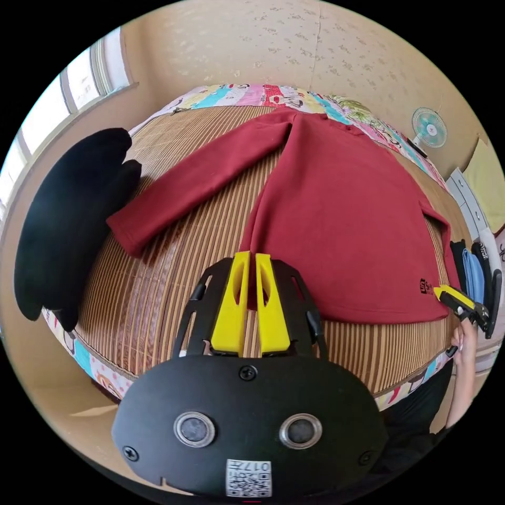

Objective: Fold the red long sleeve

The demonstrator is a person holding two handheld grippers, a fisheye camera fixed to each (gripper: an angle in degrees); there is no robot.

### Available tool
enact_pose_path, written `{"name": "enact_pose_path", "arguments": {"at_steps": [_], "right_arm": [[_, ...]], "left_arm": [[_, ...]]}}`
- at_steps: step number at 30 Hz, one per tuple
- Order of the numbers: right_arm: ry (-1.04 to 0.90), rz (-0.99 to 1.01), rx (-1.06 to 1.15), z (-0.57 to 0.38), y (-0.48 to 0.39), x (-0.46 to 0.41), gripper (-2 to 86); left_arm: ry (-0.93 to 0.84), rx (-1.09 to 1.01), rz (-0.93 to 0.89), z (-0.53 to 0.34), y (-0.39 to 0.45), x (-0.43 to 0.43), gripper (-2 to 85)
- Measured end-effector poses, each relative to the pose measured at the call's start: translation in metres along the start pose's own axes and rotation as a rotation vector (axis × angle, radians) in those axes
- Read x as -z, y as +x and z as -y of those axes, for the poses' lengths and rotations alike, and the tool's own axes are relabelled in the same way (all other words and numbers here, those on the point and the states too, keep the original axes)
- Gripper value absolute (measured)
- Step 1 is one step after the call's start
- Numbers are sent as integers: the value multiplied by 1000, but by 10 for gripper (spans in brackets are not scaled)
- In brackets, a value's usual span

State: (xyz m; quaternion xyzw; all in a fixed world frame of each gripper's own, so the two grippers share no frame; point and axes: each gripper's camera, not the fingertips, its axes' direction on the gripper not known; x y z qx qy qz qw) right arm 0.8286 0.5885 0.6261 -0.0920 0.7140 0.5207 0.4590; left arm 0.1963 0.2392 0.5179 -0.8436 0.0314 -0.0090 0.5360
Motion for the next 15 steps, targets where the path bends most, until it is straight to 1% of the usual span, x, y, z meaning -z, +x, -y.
{"name": "enact_pose_path", "arguments": {"at_steps": [6,11,15], "right_arm": [[23,-6,42,-40,14,19,40],[24,42,14,-79,24,37,32],[27,9,52,-109,20,50,31]], "left_arm": [[37,16,-70,-72,-20,35,11],[74,19,-36,-136,-27,66,11],[65,72,-73,-167,-47,85,13]]}}
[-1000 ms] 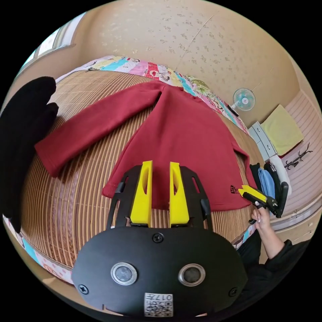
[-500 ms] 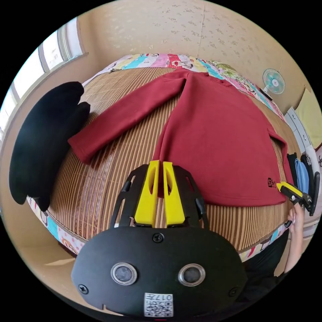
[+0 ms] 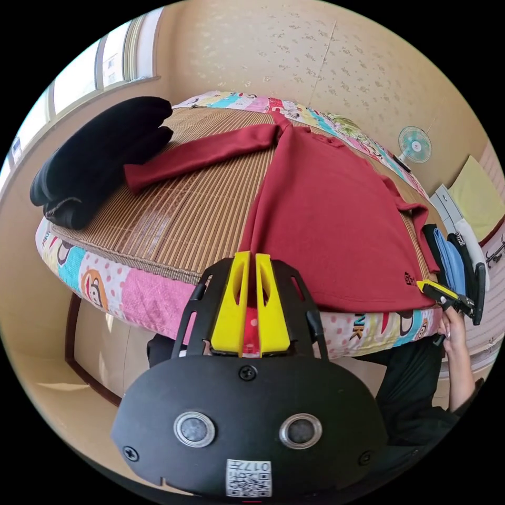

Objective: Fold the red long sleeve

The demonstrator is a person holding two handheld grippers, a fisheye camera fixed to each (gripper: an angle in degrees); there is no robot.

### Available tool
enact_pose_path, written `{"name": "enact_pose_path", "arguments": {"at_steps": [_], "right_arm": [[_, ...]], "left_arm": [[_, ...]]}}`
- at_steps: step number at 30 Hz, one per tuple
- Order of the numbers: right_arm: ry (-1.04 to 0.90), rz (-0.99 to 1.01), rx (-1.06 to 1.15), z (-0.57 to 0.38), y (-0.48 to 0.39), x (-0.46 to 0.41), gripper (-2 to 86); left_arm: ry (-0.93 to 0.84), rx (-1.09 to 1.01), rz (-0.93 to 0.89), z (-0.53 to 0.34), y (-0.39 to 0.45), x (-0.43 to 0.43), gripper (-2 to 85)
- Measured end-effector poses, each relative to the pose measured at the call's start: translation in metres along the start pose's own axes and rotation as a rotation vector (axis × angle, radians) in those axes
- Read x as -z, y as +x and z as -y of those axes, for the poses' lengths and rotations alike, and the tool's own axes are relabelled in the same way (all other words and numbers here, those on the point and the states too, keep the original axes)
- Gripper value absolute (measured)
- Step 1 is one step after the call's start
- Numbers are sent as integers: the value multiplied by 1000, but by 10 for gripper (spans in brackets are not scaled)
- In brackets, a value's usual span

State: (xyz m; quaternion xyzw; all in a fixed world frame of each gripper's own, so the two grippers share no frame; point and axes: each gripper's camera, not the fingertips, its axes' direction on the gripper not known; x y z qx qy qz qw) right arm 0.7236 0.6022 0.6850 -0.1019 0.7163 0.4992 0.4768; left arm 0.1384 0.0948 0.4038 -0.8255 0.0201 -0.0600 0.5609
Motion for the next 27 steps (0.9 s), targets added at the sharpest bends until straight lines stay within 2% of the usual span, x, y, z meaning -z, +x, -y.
{"name": "enact_pose_path", "arguments": {"at_steps": [5,16,27], "right_arm": [[15,-8,9,-22,0,10,32],[44,-23,11,-44,9,22,33],[89,10,-22,-73,28,37,29]], "left_arm": [[-19,-57,55,-10,-5,15,14],[10,-37,53,-24,-45,36,13],[22,53,-28,-28,-99,58,14]]}}
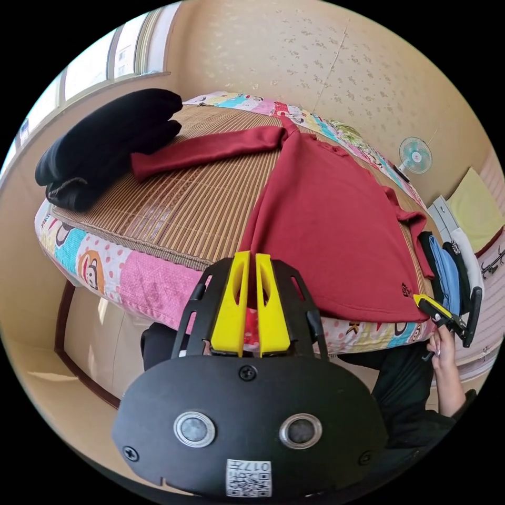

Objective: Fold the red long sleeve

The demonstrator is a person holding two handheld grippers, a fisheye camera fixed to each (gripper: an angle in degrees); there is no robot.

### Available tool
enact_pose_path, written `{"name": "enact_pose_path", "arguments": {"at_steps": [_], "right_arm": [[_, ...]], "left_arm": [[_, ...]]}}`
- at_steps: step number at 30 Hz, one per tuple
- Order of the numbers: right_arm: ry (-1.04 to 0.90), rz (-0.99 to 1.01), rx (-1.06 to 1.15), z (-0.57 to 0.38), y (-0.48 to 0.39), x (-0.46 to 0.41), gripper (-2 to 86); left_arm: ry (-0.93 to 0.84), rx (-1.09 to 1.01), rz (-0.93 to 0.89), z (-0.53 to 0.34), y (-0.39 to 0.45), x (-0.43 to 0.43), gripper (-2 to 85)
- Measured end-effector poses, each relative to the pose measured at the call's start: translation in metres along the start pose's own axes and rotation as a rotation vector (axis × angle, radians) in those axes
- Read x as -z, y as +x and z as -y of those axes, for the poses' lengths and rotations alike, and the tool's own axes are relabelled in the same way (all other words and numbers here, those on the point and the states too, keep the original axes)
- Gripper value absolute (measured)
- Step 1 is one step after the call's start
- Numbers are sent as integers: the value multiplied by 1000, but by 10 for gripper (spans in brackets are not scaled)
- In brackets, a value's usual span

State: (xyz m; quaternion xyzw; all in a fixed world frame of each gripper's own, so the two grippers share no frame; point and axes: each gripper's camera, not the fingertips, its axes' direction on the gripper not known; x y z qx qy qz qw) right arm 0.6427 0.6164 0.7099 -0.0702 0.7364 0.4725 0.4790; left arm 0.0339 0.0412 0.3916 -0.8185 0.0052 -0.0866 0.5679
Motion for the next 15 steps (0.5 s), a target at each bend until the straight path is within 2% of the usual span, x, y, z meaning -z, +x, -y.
{"name": "enact_pose_path", "arguments": {"at_steps": [4,9,15], "right_arm": [[12,-1,1,-6,5,5,28],[29,95,-63,-12,31,12,29],[47,150,-96,-20,50,20,30]], "left_arm": [[17,38,-45,-2,-23,8,13],[13,105,-129,0,-54,15,11],[8,106,-143,3,-72,25,11]]}}
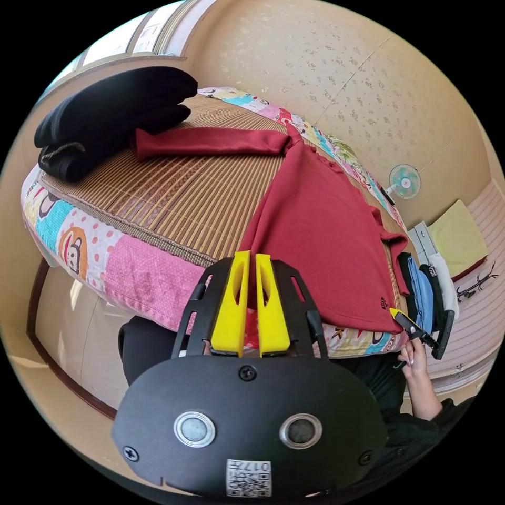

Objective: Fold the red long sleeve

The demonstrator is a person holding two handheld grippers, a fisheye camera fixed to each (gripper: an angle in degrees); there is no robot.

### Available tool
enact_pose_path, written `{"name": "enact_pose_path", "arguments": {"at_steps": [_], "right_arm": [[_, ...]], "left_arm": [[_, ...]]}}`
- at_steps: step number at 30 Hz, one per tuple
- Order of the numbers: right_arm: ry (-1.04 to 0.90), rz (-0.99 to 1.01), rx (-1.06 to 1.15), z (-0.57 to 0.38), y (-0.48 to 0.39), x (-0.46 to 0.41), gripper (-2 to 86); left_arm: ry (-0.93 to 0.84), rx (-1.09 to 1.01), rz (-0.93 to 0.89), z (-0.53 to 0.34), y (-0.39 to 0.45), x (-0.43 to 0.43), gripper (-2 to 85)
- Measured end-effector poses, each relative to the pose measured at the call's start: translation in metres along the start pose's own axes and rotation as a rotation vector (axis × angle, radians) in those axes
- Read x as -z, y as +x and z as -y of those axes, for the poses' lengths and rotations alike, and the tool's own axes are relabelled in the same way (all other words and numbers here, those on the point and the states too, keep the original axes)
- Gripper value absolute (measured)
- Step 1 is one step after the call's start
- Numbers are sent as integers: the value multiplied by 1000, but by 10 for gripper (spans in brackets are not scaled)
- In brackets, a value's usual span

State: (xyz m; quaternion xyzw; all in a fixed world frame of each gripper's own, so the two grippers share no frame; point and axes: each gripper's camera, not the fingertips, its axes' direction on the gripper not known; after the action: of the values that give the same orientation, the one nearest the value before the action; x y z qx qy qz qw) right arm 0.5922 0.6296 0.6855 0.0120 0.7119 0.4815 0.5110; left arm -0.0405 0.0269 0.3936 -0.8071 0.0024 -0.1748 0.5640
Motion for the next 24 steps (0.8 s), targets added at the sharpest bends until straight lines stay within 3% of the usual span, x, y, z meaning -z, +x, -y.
{"name": "enact_pose_path", "arguments": {"at_steps": [24], "right_arm": [[53,120,-90,-14,45,27,32]], "left_arm": [[5,2,-49,11,-36,27,10]]}}
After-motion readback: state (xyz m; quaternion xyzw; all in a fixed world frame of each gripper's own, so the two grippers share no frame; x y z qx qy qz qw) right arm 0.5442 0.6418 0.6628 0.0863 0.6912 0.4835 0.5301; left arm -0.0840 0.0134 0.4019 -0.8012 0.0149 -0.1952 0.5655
